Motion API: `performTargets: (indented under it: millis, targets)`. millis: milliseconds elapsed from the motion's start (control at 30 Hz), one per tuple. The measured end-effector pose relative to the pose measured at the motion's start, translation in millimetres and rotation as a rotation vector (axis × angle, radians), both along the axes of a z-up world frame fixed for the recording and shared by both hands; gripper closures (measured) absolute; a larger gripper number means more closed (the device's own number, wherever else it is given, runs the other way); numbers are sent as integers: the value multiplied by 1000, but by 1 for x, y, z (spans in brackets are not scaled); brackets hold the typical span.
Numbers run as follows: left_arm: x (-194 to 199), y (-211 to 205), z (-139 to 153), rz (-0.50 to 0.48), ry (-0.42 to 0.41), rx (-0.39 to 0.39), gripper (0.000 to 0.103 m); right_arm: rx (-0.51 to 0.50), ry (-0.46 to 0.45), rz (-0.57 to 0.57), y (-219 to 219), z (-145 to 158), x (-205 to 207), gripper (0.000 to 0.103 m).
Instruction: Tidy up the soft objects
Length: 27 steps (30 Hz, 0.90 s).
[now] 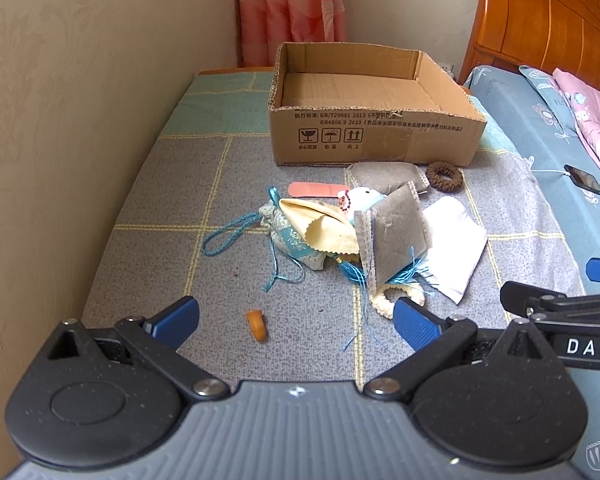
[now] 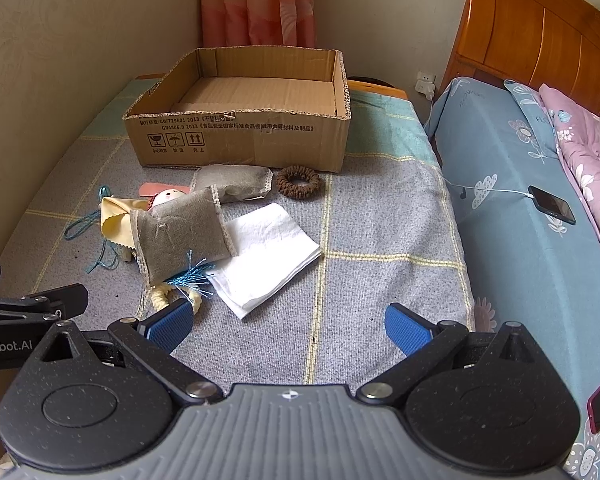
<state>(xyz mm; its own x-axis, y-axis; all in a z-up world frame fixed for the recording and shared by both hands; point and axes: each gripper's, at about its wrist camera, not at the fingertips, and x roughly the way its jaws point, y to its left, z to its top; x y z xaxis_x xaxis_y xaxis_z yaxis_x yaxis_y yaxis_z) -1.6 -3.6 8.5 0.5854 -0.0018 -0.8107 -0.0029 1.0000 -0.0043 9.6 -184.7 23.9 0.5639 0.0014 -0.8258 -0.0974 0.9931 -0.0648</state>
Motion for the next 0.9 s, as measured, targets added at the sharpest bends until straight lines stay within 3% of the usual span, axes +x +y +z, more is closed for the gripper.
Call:
performTargets:
  millis: [500, 900]
  targets:
    - [10, 19, -14, -33, -24, 9, 1, -4, -5, 2, -3, -7, 4, 0]
    - [26, 39, -64, -46, 59, 32, 1, -16, -36, 38, -18, -30, 16, 0]
